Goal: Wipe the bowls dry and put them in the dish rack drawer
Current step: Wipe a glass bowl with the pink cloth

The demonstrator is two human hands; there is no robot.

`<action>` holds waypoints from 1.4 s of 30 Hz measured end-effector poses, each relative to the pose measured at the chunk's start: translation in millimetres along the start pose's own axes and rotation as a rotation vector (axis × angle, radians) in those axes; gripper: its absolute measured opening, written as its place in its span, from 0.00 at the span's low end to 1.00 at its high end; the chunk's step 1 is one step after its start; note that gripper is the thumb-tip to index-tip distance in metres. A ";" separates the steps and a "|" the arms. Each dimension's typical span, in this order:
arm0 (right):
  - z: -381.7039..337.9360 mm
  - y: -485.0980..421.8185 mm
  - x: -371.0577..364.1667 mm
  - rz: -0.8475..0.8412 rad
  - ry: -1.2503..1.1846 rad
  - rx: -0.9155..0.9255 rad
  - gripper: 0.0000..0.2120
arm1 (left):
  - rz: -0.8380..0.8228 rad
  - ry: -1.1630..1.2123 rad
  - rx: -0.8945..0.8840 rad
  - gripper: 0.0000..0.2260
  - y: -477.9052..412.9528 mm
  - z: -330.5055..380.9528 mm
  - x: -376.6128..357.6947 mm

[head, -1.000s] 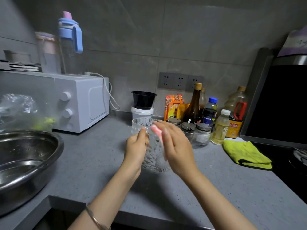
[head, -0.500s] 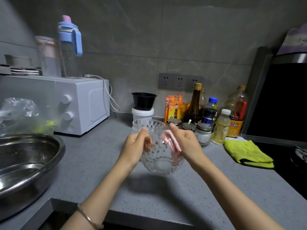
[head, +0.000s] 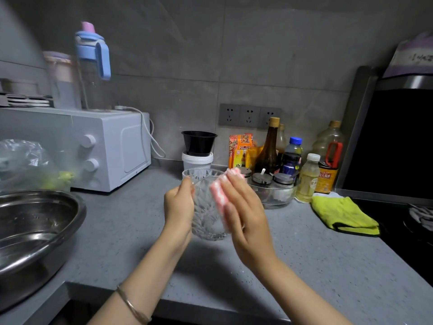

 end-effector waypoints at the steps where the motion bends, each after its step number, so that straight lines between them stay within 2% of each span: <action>1: -5.7 3.8 -0.3 0.000 0.092 0.064 0.20 | 0.006 0.011 0.023 0.13 -1.1 -3.3 0.5; 4: -18.4 2.1 1.9 0.042 0.344 0.184 0.18 | -0.068 -0.031 -0.012 0.18 4.7 -2.0 -9.7; 6: -20.7 -9.3 2.4 0.056 0.436 0.179 0.18 | -0.135 -0.076 -0.057 0.18 13.7 1.7 -20.5; 8: -17.2 -20.7 3.0 0.041 0.406 0.100 0.19 | -0.131 -0.115 -0.098 0.19 18.5 8.2 -22.7; 12: 18.5 -23.0 1.8 -0.005 -0.036 -0.316 0.18 | -0.144 -0.148 -0.170 0.22 18.3 15.7 -22.3; 16: 51.2 -14.1 -4.2 -0.001 -0.427 -0.854 0.20 | -0.153 -0.056 -0.144 0.22 15.2 10.0 -13.8; 18: 53.5 -10.5 -2.6 -0.023 -0.476 -0.992 0.20 | -0.163 -0.001 -0.110 0.18 11.3 2.8 -9.5; 19: 54.2 -11.0 -1.8 -0.051 -0.446 -1.003 0.21 | -0.184 0.003 -0.080 0.19 10.9 -1.4 -9.3; 21: 52.7 -14.6 0.7 -0.115 -0.327 -0.947 0.25 | -0.224 -0.037 -0.047 0.20 8.6 -8.5 -9.6; 23: 56.1 -17.6 0.0 -0.143 -0.316 -0.924 0.26 | -0.272 -0.144 -0.063 0.21 6.4 -6.7 -12.9; 25: 53.6 -23.0 0.4 -0.185 -0.313 -0.875 0.25 | -0.327 -0.248 -0.156 0.24 12.9 7.8 -20.7; 27: 46.6 -29.0 -2.2 -0.264 -0.227 -0.747 0.27 | -0.402 -0.326 -0.299 0.26 26.0 22.9 -32.5; 30: 38.3 -32.2 -2.1 -0.246 -0.176 -0.621 0.27 | -0.371 -0.345 -0.396 0.27 36.0 26.4 -37.6; 32: 38.7 -32.3 2.4 -0.168 -0.183 -0.564 0.20 | -0.292 -0.308 -0.381 0.28 34.7 25.3 -33.6; 34: 40.6 -29.4 9.0 -0.072 -0.193 -0.515 0.12 | -0.198 -0.222 -0.294 0.26 29.6 22.1 -26.5; 38: 28.1 -16.0 16.9 0.072 -0.283 -0.382 0.14 | -0.072 -0.018 -0.100 0.18 15.9 8.7 -17.0; 40: 19.6 -6.3 12.4 0.057 -0.180 -0.329 0.18 | -0.067 0.034 -0.067 0.14 14.9 5.5 -18.7; 42: 11.0 -2.6 7.2 0.008 0.031 -0.247 0.25 | -0.090 0.019 -0.085 0.16 17.0 4.2 -22.5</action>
Point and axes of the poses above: each hand's wrist, its own y-axis away from the middle knuckle, its own x-axis out of the back of the hand, z = x × y, the point moved 8 cm from there along -y, towards the middle knuckle, and after that the axes turned 5 degrees about z, right-handed, at the moved point
